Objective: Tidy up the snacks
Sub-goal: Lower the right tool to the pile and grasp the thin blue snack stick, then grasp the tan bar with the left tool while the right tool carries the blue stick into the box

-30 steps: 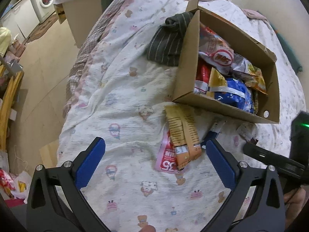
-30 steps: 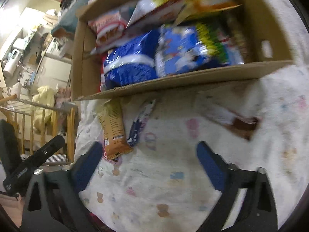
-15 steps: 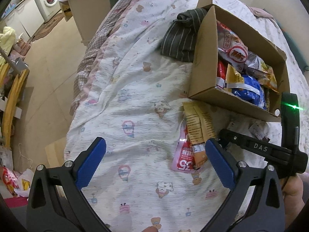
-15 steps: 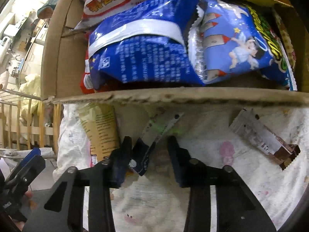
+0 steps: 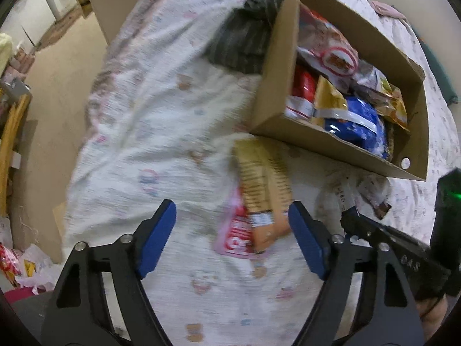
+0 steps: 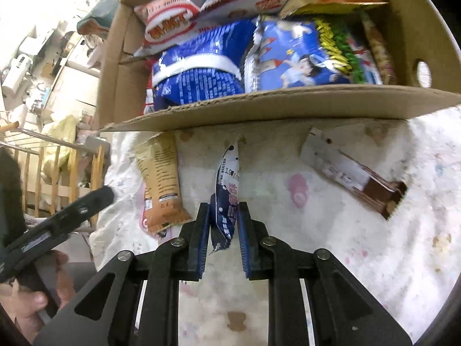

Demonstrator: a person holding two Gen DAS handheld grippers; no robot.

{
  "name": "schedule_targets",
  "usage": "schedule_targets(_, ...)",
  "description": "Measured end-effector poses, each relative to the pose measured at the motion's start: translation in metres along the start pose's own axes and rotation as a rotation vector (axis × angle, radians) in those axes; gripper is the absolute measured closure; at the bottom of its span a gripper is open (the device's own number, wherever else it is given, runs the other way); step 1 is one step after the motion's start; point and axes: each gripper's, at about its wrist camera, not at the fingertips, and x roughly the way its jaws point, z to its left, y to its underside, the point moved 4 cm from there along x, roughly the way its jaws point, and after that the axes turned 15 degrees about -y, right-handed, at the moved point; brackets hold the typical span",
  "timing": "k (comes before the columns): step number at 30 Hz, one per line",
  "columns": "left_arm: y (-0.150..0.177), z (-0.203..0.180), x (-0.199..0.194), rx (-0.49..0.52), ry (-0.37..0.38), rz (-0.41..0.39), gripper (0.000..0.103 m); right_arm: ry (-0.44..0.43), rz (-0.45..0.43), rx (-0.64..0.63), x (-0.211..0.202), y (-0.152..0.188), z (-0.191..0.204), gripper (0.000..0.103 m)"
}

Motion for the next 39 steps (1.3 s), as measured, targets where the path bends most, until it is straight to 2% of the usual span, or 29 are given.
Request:
schedule_targets(4, -0.004, -0.027, 0.011, 0.000, 0.030, 0.060, 0.045, -0.034, -0.025, 0.014, -0.017, 0.003, -0.004, 0.083)
schedule_targets(6, -0.006, -0.037, 0.019, -0.002, 0.010, 0.086, 0.046, -0.043, -0.039, 0.018, -0.027, 0.003, -0.008, 0.083)
schedule_targets(8, -0.009, -0.045, 0.028, 0.005, -0.046, 0.096, 0.046, -0.048, -0.048, 0.017, -0.033, 0.003, -0.010, 0.083)
schedule_targets(14, -0.010, -0.069, 0.048, 0.075, -0.139, 0.115, 0.046, -0.045, -0.051, 0.010, -0.048, 0.010, -0.022, 0.084)
schedule_targets(15, -0.010, -0.071, 0.049, 0.080, -0.150, 0.114, 0.048, -0.046, -0.052, 0.011, -0.051, 0.012, -0.026, 0.084)
schedule_targets(16, -0.010, -0.071, 0.050, 0.086, -0.168, 0.111, 0.054, -0.046, -0.055, 0.010, -0.054, 0.013, -0.028, 0.084)
schedule_targets(18, -0.010, -0.072, 0.051, 0.093, -0.179, 0.108, 0.057, -0.051, -0.063, 0.013, -0.060, 0.014, -0.032, 0.084)
schedule_targets(20, -0.012, -0.071, 0.050, 0.093, -0.187, 0.099, 0.065, -0.057, -0.071, 0.017, -0.066, 0.014, -0.034, 0.084)
schedule_targets(25, -0.007, -0.066, 0.033, 0.096, -0.145, 0.077, 0.073, -0.076, -0.078, 0.006, -0.068, 0.011, -0.026, 0.084)
schedule_targets(28, 0.003, -0.063, 0.021, 0.117, -0.109, 0.076, 0.073, -0.100, -0.076, -0.010, -0.067, 0.010, -0.015, 0.084)
schedule_targets(33, 0.025, -0.056, -0.005, 0.165, -0.133, 0.027, 0.073, -0.122, -0.078, -0.043, -0.069, 0.012, 0.001, 0.084)
schedule_targets(39, 0.052, -0.048, -0.024, 0.145, -0.100, 0.033, 0.073, -0.142, -0.094, -0.058, -0.082, 0.020, 0.009, 0.084)
